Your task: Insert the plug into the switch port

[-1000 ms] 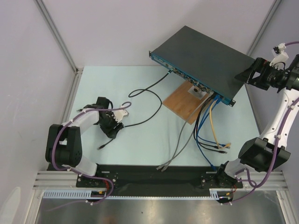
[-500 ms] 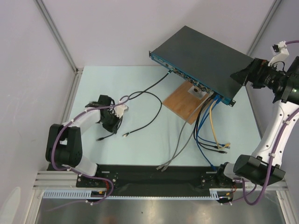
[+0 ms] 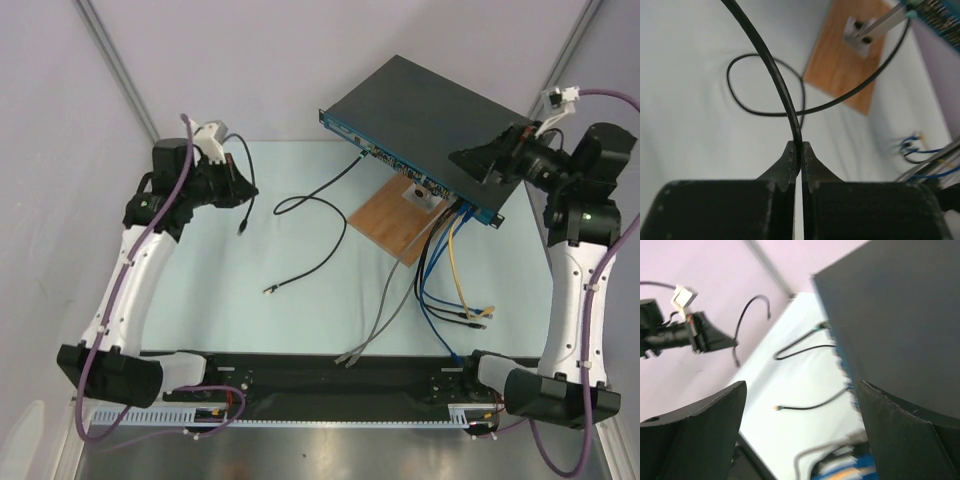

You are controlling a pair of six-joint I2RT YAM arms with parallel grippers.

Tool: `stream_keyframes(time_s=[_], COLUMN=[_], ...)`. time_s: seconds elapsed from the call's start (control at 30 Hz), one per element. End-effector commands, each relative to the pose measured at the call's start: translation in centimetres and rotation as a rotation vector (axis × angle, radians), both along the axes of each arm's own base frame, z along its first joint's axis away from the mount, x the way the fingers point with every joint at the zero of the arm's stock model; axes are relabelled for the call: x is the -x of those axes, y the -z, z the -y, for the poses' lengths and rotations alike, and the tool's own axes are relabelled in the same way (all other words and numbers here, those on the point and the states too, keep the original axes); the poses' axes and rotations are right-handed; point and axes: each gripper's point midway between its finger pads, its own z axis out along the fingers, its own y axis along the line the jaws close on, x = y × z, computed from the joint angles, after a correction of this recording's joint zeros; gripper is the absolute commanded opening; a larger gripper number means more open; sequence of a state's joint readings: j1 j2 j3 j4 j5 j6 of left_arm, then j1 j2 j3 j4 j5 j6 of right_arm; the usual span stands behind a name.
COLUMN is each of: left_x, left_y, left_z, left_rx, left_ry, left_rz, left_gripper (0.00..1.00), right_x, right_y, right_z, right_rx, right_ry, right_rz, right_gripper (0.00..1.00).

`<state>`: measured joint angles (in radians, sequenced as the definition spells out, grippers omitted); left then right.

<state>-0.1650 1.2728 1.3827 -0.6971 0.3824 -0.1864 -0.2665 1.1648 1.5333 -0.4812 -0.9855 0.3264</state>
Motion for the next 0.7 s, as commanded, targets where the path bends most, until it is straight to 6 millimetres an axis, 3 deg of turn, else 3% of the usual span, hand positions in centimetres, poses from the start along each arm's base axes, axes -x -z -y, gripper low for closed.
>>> stream_keyframes(time_s=[0.0,0.03,0.1,0.27,0.37,0.4,0.47,0.5,0.67], left_x=[0.6,0.6,0.2,-0.4,-0.6,-0.4,-0.8,-1.0,-1.6], left_y=[-7.7,-8.6,-10.2,-14.9,-16.9,-17.2,-17.4,-17.3,-17.4], left_z=[2.4,2.8,3.2,4.3,4.9,5.2,5.3,5.4,4.9], left_rx=[0.307,0.340,0.391,0.535,0.631,0.679,0.726,0.771,0.811], left_ry=[-0.042,-0.035,-0.034,-0.019,-0.011,-0.012,-0.036,-0.072,-0.159], left_rz=[0.061,0.058,0.073,0.108,0.107,0.075,0.039,-0.019,-0.078], left_gripper=[0.00,0.00,0.01,0.00,0.00,0.00,0.00,0.00,0.00], right_x=[0.5,1.0,0.8,1.9,2.1,2.2,2.2,1.7,0.2], right_y=[-2.4,-2.3,-2.1,-1.3,-1.7,-1.4,-2.0,-1.4,-0.2], right_z=[-3.5,-5.4,-7.1,-15.2,-17.9,-19.7,-21.4,-22.8,-25.9], right_rx=[-0.047,-0.048,-0.044,-0.015,-0.006,-0.010,-0.010,0.007,0.058], right_ry=[-0.075,-0.128,-0.152,-0.308,-0.335,-0.370,-0.392,-0.375,-0.358], right_rz=[0.087,0.090,0.097,0.104,0.143,0.141,0.165,0.160,0.204], right_gripper=[0.96,0.95,0.93,0.89,0.86,0.86,0.86,0.85,0.81])
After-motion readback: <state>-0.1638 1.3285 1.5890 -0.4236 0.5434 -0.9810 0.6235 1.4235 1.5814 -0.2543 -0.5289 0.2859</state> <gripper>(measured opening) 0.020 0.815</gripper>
